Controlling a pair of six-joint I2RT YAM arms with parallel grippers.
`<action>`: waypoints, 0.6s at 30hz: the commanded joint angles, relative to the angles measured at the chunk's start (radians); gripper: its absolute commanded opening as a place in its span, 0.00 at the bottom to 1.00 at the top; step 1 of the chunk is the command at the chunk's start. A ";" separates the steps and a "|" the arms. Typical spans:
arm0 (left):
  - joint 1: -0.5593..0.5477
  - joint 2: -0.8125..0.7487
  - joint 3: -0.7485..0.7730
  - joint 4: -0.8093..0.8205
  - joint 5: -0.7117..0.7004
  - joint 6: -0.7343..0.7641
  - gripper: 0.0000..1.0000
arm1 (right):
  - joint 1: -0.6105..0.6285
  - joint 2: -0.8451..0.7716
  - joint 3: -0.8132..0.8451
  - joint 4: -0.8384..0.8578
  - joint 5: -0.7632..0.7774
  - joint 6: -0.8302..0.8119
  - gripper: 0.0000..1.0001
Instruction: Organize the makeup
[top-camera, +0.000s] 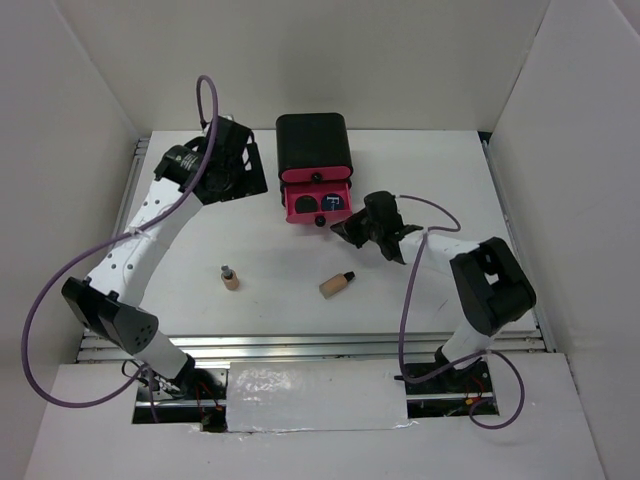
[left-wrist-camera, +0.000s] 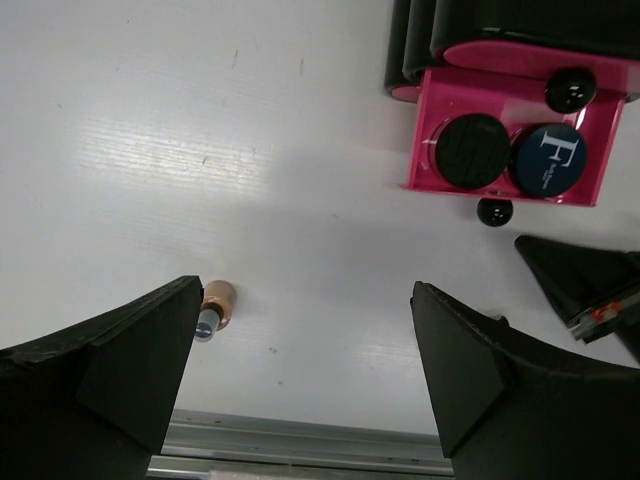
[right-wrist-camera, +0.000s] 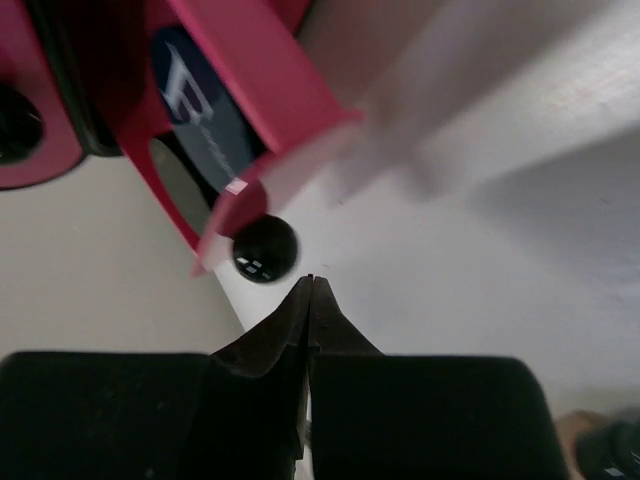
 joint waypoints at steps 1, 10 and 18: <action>0.004 -0.062 -0.008 -0.009 0.010 0.037 0.99 | 0.005 0.058 0.116 -0.020 0.052 0.037 0.00; 0.004 -0.078 -0.037 -0.031 -0.001 0.054 0.99 | 0.005 0.180 0.251 -0.005 0.035 0.048 0.00; 0.004 -0.082 -0.075 -0.009 0.007 0.063 0.99 | 0.002 0.260 0.333 0.026 0.010 0.051 0.00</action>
